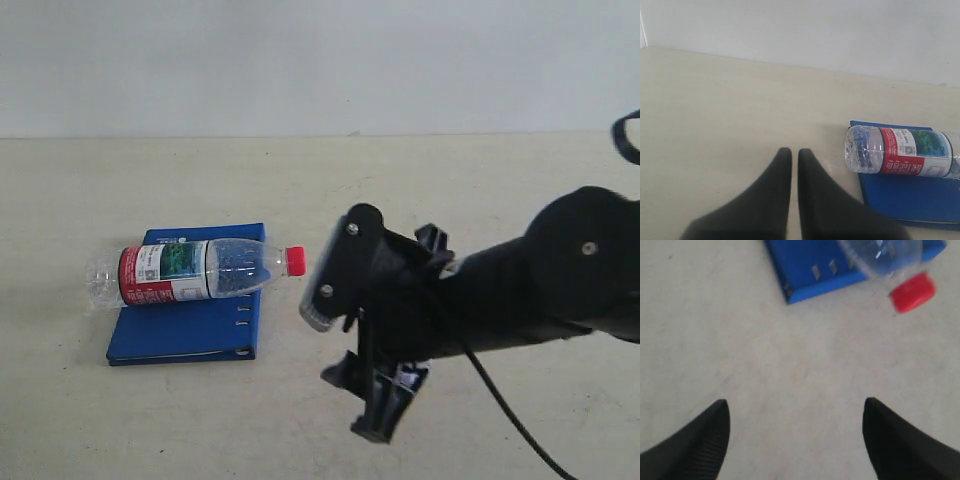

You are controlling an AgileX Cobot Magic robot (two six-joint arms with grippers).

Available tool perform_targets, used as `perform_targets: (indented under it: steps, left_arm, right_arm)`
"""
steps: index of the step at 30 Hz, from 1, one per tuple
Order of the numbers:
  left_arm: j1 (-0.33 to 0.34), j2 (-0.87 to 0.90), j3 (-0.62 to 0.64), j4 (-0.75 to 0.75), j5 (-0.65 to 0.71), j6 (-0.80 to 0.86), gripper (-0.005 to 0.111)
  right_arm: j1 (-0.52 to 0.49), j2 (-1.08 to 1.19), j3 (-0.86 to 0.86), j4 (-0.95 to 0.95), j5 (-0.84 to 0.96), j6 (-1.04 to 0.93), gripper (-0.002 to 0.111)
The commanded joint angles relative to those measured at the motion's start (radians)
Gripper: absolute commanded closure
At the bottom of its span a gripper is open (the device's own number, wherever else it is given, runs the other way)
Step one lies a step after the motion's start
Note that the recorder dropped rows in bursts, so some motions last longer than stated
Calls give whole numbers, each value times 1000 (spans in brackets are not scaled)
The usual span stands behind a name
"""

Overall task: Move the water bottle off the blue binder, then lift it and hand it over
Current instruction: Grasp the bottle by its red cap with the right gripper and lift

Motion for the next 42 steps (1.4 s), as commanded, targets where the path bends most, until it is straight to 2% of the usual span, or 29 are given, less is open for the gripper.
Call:
perform_targets:
  steps: [1,11,22,28,31,35,38,39,42]
  left_arm:
    - [1,-3,3,3,-2,4,102]
    - [1,-3,3,3,-2,4,102]
    - [1,-3,3,3,-4,4,102]
    - [1,-3,3,3,-4,4,102]
    - [1,-3,3,3,-4,4,102]
    - [1,-3,3,3,-4,4,102]
    - [1,-3,3,3,-4,4,102]
    - [1,-3,3,3,-4,4,102]
    - [1,-3,3,3,-4,4,102]
  right_arm:
    - [36,68,-87,-4,-210,-85,38]
    - [39,345,-336,-14,-260,-351,38]
    - [39,491,-341,-16,-500,-455,38]
    - [39,539,-384,-21,-477,-478,39]
    - [39,550,-405,-10,-477,-464,49]
    - [39,550,-410,10,-480,-440,78]
    - [39,546,-410,105,-490,-440,105]
    - [39,544,-410,157,-512,-440,108]
    - [39,535,-410,341,-654,-442,108]
